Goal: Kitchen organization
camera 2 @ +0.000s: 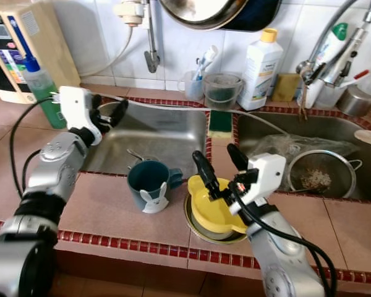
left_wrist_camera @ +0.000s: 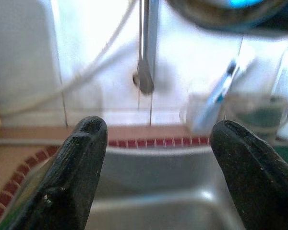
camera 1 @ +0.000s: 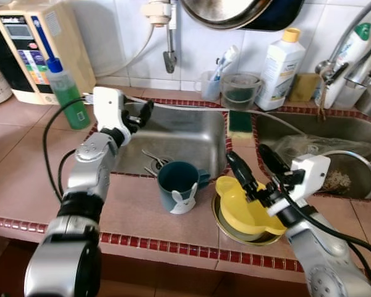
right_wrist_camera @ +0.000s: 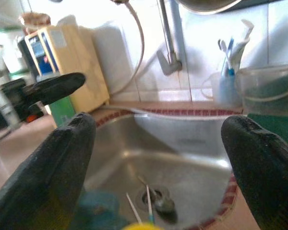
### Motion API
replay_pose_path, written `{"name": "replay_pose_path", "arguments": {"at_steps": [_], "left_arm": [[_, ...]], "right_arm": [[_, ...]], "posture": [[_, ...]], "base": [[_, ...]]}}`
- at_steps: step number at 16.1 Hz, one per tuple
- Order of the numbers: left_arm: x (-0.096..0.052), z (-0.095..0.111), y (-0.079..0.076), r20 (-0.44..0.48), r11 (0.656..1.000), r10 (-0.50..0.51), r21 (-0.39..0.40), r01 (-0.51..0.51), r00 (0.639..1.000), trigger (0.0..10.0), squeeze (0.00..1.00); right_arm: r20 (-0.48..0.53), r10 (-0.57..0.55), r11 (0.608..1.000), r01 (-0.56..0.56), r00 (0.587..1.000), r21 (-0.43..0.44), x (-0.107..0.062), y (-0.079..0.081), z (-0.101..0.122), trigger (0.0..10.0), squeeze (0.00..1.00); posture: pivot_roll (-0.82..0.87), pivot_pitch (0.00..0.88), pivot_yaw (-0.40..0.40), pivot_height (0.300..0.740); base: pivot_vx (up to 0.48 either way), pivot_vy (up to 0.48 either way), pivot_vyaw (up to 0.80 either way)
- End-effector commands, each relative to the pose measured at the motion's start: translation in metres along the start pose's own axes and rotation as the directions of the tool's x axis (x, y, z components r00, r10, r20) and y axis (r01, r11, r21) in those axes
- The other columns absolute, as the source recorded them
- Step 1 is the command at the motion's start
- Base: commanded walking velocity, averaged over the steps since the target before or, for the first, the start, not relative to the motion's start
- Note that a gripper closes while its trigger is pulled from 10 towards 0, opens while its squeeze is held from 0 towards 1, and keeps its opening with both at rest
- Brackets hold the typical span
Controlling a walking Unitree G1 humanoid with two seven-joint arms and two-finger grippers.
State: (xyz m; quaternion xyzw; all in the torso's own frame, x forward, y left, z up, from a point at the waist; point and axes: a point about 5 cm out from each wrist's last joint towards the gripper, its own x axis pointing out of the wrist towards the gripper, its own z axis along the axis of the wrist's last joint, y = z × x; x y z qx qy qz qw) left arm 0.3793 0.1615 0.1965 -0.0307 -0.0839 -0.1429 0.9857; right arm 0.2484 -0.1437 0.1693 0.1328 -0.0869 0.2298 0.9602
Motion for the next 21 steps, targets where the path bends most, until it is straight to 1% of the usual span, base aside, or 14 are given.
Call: {"name": "replay_pose_path", "arguments": {"at_steps": [1,2,4,5,7,8,9,11,12,13,15,17,19,21], "left_arm": [[-0.002,0.008,-0.001,0.031,1.0,0.006,-0.005,-0.006,0.999,10.0,0.0],[-0.01,0.011,-0.003,0.062,1.0,0.015,0.016,-0.016,0.998,10.0,0.0],[-0.022,0.01,-0.006,0.079,0.999,0.022,0.031,-0.024,0.997,10.0,0.0],[-0.031,0.008,-0.009,0.077,0.999,0.028,0.028,-0.03,0.997,10.0,0.0],[-0.045,0.007,-0.01,0.084,0.997,0.034,0.064,-0.039,0.996,10.0,0.0],[-0.05,0.005,-0.009,0.075,0.996,0.049,0.064,-0.054,0.996,10.0,0.0],[-0.057,0.002,-0.008,0.068,0.996,0.054,0.062,-0.058,0.996,10.0,0.0],[-0.062,0.001,-0.008,0.07,0.997,0.062,0.048,-0.065,0.996,10.0,0.0],[-0.069,-0.001,-0.008,0.077,0.997,0.076,0.028,-0.078,0.994,10.0,0.0],[-0.072,-0.001,-0.007,0.08,0.995,0.08,0.05,-0.085,0.994,10.0,0.0],[-0.074,-0.001,-0.004,0.083,0.993,0.093,0.058,-0.098,0.992,10.0,0.0],[-0.075,0.001,-0.002,0.089,0.991,0.095,0.087,-0.103,0.991,10.0,0.0],[-0.077,0.002,0.0,0.094,0.991,0.099,0.081,-0.107,0.991,10.0,0.0],[-0.078,0.002,-0.001,0.094,0.991,0.103,0.07,-0.11,0.99,10.0,0.0]], "right_arm": [[0.01,-0.01,1.0,0.01,1.0,-0.017,0.003,0.0,0.001,10.0,0.0],[0.037,-0.055,0.998,0.056,0.998,-0.042,0.008,-0.004,0.002,10.0,0.0],[0.074,-0.119,0.989,0.125,0.99,-0.074,0.012,-0.012,0.005,10.0,0.0],[0.099,-0.171,0.975,0.183,0.98,-0.125,0.015,-0.02,0.008,10.0,0.0],[0.117,-0.237,0.948,0.255,0.965,-0.19,0.015,-0.031,0.01,10.0,0.0],[0.117,-0.259,0.937,0.279,0.959,-0.211,0.016,-0.035,0.009,10.0,0.0],[0.097,-0.281,0.919,0.296,0.955,-0.261,0.017,-0.039,0.004,10.0,0.0],[0.099,-0.296,0.912,0.312,0.95,-0.267,0.018,-0.041,0.001,10.0,0.0],[0.105,-0.292,0.915,0.31,0.95,-0.26,0.02,-0.04,0.0,10.0,0.0],[0.107,-0.283,0.918,0.301,0.953,-0.259,0.023,-0.039,0.0,10.0,0.0],[0.108,-0.274,0.92,0.293,0.956,-0.262,0.026,-0.039,-0.001,10.0,0.0],[0.109,-0.267,0.92,0.287,0.957,-0.266,0.028,-0.04,-0.001,10.0,0.0],[0.109,-0.257,0.922,0.278,0.96,-0.27,0.03,-0.04,-0.002,10.0,0.0],[0.105,-0.249,0.924,0.269,0.963,-0.272,0.031,-0.039,-0.004,10.0,0.0]], "posture": [[-0.12,0.0,0.03,0.74],[-0.12,0.0,0.029,0.74],[-0.11,0.0,0.026,0.74],[-0.11,0.0,0.022,0.74],[-0.1,0.0,0.014,0.74],[-0.1,0.0,0.013,0.74],[-0.09,0.0,0.005,0.74],[-0.09,0.0,-0.002,0.74],[-0.08,0.0,-0.008,0.74],[-0.08,0.0,-0.015,0.74],[-0.07,0.0,-0.022,0.74],[-0.06,0.0,-0.029,0.74],[-0.06,0.0,-0.034,0.74],[-0.05,0.0,-0.037,0.74]], "base": [[0.0,0.0,0.0],[0.0,0.0,0.0],[0.0,0.0,0.0],[0.0,0.0,0.0],[0.0,0.0,0.0],[0.0,0.0,0.0],[0.0,0.0,0.0],[0.0,0.0,0.0],[0.0,0.0,0.0],[0.0,0.0,0.0],[0.0,0.0,0.0],[0.0,0.0,0.0],[0.0,0.0,0.0],[0.0,-0.369,0.0]]}}
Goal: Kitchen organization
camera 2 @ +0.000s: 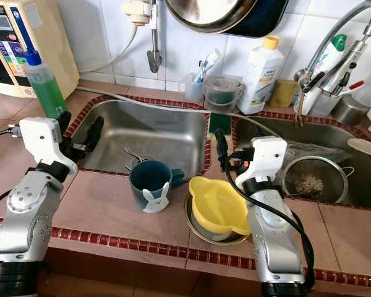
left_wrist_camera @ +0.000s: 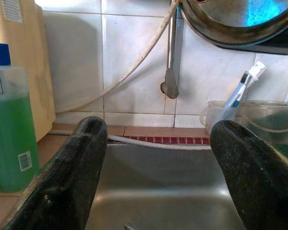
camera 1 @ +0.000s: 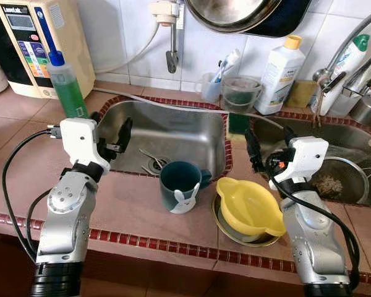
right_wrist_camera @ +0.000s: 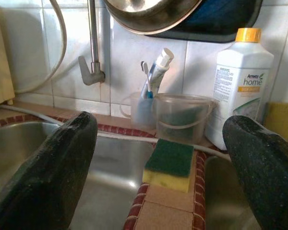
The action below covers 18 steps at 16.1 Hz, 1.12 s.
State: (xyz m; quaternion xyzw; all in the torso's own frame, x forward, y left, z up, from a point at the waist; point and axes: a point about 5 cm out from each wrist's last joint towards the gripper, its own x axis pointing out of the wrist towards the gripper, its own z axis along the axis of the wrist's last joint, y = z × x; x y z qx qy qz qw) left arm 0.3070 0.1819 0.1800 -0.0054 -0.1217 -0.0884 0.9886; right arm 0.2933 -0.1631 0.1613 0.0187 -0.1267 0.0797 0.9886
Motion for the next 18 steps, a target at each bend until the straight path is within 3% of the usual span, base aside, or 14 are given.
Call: {"name": "replay_pose_path", "arguments": {"at_steps": [1,9,12,18], "left_arm": [[-0.0005,0.0051,-0.0004,0.022,1.0,0.003,0.0,-0.003,1.0,10.0,0.0],[0.0023,0.0056,-0.0055,0.029,1.0,-0.004,-0.03,0.005,1.0,10.0,0.0],[0.0033,0.0067,-0.0049,0.033,0.998,0.026,-0.053,-0.024,0.999,10.0,0.0],[0.0022,0.0124,-0.001,0.03,0.999,0.03,-0.024,-0.029,0.999,10.0,0.0]], "right_arm": [[0.01,0.009,1.0,-0.009,1.0,-0.013,0.0016,0.0005,0.0019,10.0,0.0],[0.01,0.038,0.999,-0.038,0.999,-0.011,0.0032,0.0029,-0.0008,10.0,0.0],[0.008,0.049,0.999,-0.049,0.999,-0.009,0.0021,0.0046,-0.0021,10.0,0.0],[-0.003,0.068,0.998,-0.068,0.998,0.0,-0.0017,0.007,-0.0063,10.0,0.0]], "posture": [[-0.05,0.0,-0.039,0.74],[-0.05,0.0,-0.048,0.74],[-0.05,0.0,-0.047,0.74],[-0.04,0.0,-0.044,0.74]], "base": [[0.0,-0.454,0.0],[0.0,-0.472,0.0],[0.0,0.0,0.0],[0.0,0.0,0.0]]}}
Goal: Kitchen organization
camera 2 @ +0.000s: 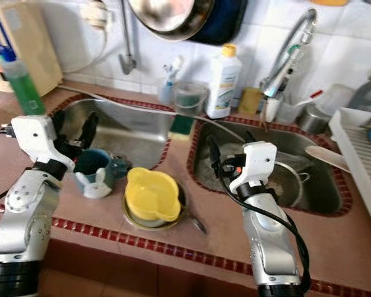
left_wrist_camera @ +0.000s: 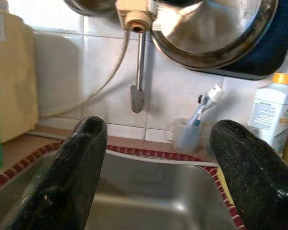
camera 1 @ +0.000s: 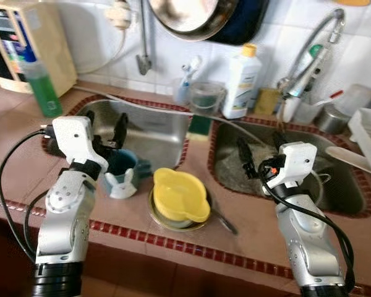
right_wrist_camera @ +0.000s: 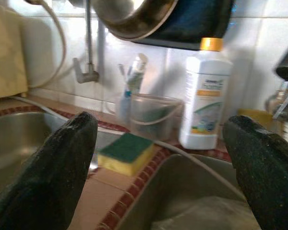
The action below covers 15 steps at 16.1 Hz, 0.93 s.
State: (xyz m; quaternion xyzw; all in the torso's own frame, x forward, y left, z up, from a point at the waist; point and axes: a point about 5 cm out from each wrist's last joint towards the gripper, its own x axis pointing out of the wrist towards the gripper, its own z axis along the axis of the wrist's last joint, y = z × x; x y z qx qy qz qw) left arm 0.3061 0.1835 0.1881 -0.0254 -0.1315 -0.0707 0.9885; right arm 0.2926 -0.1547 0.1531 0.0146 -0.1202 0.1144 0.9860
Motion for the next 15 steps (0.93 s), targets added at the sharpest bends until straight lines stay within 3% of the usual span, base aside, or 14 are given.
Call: {"name": "replay_pose_path", "arguments": {"at_steps": [1,3,6,10,13,15], "left_arm": [[0.001,0.004,-0.004,0.0,0.999,-0.027,0.023,0.027,1.0,10.0,0.0],[0.0,0.005,-0.006,-0.018,0.994,-0.067,0.091,0.068,0.998,10.0,0.0],[-0.005,0.015,0.002,-0.115,0.951,-0.246,0.162,0.263,0.962,10.0,0.0],[-0.006,0.034,0.008,-0.134,0.915,-0.355,0.153,0.374,0.925,10.0,0.0],[-0.01,0.037,0.007,-0.229,0.855,-0.453,0.164,0.492,0.862,10.0,0.0],[-0.011,0.037,0.008,-0.249,0.842,-0.467,0.167,0.512,0.849,10.0,0.0]], "right_arm": [[0.011,0.0,1.0,0.0,1.0,-0.001,-0.001,-0.001,0.002,10.0,0.0],[0.009,0.004,1.0,-0.004,1.0,0.001,-0.002,0.0,0.001,10.0,0.0],[-0.02,0.06,0.998,-0.06,0.998,-0.003,-0.013,0.0,-0.002,10.0,0.0],[-0.055,0.121,0.993,-0.121,0.991,0.006,-0.02,0.001,-0.006,10.0,0.0],[-0.089,0.302,0.953,-0.3,0.949,0.038,-0.032,0.014,-0.003,10.0,0.0],[-0.094,0.345,0.939,-0.342,0.934,0.046,-0.035,0.018,-0.002,10.0,0.0]], "posture": [[-0.04,0.0,-0.043,0.74],[-0.04,0.0,-0.043,0.74],[-0.04,0.0,-0.044,0.74],[-0.04,0.0,-0.046,0.74],[-0.04,0.0,-0.043,0.74],[-0.04,0.0,-0.044,0.74]], "base": [[0.0,0.0,0.0],[0.0,0.0,0.0],[0.0,0.0,0.0],[0.0,0.0,0.0],[0.0,0.0,0.0],[0.0,0.0,0.0]]}}
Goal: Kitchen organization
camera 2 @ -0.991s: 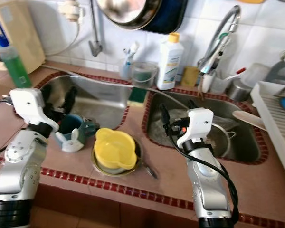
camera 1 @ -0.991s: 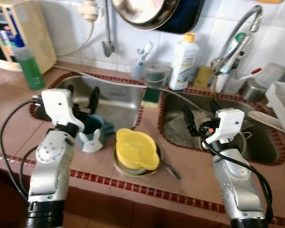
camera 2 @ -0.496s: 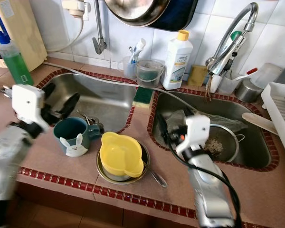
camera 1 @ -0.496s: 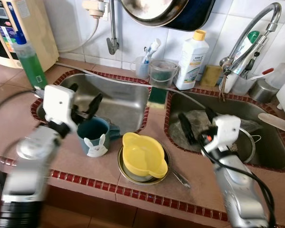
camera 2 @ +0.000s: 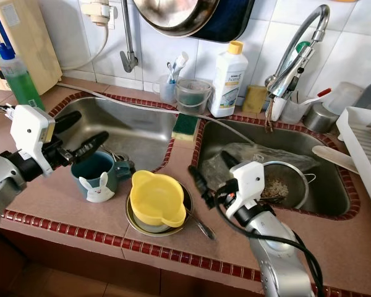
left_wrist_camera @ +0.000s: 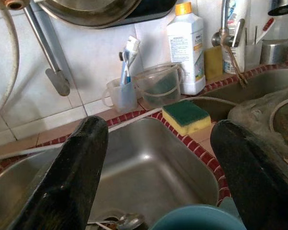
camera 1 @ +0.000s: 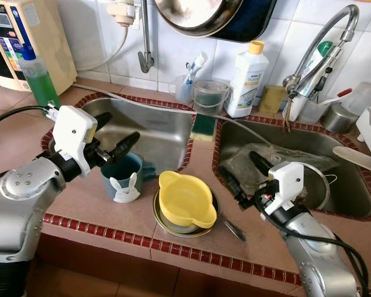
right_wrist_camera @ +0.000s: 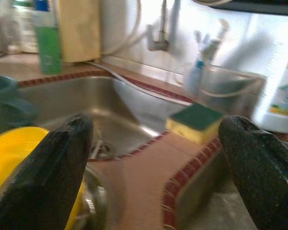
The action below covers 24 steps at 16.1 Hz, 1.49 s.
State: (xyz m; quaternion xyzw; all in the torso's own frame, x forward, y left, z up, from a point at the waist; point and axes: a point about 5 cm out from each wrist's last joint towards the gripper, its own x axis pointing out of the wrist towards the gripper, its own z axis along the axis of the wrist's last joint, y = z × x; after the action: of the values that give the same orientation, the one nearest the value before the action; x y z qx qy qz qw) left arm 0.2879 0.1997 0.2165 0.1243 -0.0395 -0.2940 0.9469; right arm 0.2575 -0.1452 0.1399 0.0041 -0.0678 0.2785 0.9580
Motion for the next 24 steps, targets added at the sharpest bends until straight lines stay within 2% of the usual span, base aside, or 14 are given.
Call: {"name": "replay_pose_path", "arguments": {"at_steps": [1,3,5,6,7,8,9,13,17,24], "left_arm": [[0.002,0.004,-0.002,-0.022,0.999,-0.048,0.009,0.048,0.999,10.0,0.0],[0.003,0.002,-0.002,-0.058,0.996,-0.08,0.021,0.081,0.995,10.0,0.0],[0.003,-0.007,-0.003,-0.154,0.991,-0.125,0.021,0.13,0.98,10.0,0.0],[0.005,-0.013,-0.001,-0.208,0.993,-0.11,0.016,0.116,0.972,10.0,0.0],[0.008,-0.015,0.002,-0.222,0.995,-0.092,0.004,0.096,0.971,10.0,0.0],[0.009,-0.018,0.005,-0.26,0.996,-0.073,0.034,0.085,0.963,10.0,0.0],[0.01,-0.019,0.007,-0.269,0.997,-0.073,0.003,0.077,0.96,10.0,0.0],[0.013,-0.018,0.016,-0.304,0.996,-0.064,0.032,0.078,0.95,10.0,0.0],[0.015,-0.013,0.017,-0.323,0.982,-0.139,0.077,0.172,0.936,10.0,0.0],[0.02,-0.009,0.022,-0.368,0.96,-0.201,0.108,0.257,0.908,10.0,0.0]], "right_arm": [[-0.009,0.069,0.998,-0.069,0.998,0.013,-0.002,0.007,0.004,10.0,0.0],[-0.023,0.134,0.99,-0.133,0.991,0.038,-0.003,0.016,0.005,10.0,0.0],[-0.025,0.181,0.982,-0.18,0.983,0.059,-0.003,0.023,0.007,10.0,0.0],[-0.019,0.21,0.975,-0.208,0.978,0.078,-0.003,0.028,0.009,10.0,0.0],[-0.01,0.229,0.969,-0.227,0.973,0.094,-0.002,0.031,0.012,10.0,0.0],[-0.007,0.241,0.966,-0.239,0.971,0.097,-0.001,0.033,0.014,10.0,0.0],[-0.006,0.247,0.963,-0.245,0.969,0.109,-0.001,0.034,0.014,10.0,0.0],[0.005,0.258,0.959,-0.256,0.966,0.12,0.003,0.038,0.017,10.0,0.0],[0.005,0.258,0.959,-0.257,0.966,0.122,0.004,0.038,0.017,10.0,0.0],[0.006,0.26,0.958,-0.258,0.966,0.122,0.005,0.04,0.017,10.0,0.0]], "posture": [[-0.04,0.0,-0.047,0.74],[-0.04,0.0,-0.047,0.74],[-0.04,0.0,-0.043,0.74],[-0.04,0.0,-0.041,0.74],[-0.04,0.0,-0.041,0.74],[-0.04,0.0,-0.037,0.74],[-0.04,0.0,-0.037,0.74],[-0.04,0.0,-0.034,0.74],[-0.04,0.0,-0.03,0.74],[-0.03,0.0,-0.019,0.74]], "base": [[0.0,0.0,0.0],[0.0,0.0,0.0],[0.0,0.0,0.0],[0.0,0.0,0.0],[0.0,0.0,0.0],[0.0,0.0,0.0],[0.0,0.0,0.0],[0.0,0.0,0.0],[0.0,0.0,0.0],[0.0,0.0,0.0]]}}
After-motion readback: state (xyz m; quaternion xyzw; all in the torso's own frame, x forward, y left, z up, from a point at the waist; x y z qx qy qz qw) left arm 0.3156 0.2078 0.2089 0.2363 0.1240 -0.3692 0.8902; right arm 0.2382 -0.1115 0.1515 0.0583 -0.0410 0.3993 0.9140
